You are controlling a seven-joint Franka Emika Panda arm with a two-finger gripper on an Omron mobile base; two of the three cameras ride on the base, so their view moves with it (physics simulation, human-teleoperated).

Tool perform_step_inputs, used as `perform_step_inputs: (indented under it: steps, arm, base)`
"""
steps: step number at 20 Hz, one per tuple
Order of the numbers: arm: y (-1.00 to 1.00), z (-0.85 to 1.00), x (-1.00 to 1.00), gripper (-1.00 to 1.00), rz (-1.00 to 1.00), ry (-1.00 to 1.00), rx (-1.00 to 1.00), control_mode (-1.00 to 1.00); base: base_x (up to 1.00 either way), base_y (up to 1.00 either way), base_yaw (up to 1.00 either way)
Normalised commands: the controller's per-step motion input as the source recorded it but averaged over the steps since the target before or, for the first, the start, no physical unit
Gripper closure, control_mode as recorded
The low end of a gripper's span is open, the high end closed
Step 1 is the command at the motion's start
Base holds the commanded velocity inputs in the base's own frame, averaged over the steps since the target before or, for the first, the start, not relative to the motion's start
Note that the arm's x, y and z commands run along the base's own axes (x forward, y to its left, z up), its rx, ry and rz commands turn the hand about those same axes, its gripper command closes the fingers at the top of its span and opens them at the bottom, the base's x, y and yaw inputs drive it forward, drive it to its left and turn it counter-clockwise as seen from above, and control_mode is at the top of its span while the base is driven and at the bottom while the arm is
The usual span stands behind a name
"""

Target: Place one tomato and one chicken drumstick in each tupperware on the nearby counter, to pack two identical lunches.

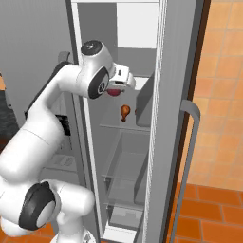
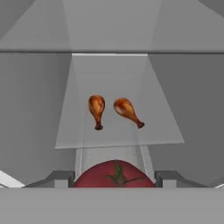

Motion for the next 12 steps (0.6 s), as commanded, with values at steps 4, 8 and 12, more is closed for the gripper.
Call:
perform_step_inputs:
  steps: [4, 8, 12]
  arm:
    - [0.00, 0.00, -1.00, 1.00, 0.04, 0.06, 0.08, -1.00]
    - [0.15, 0.02, -1.00, 1.00, 0.07, 0.02, 0.05, -1.00]
    - [0.28, 0.11, -1.00, 1.00, 0.08, 0.01, 0.04, -1.00]
  base:
    - [0.00, 0.00, 0.00]
    - [0.00, 0.00, 0.00]
    - [0.00, 0.00, 0.00]
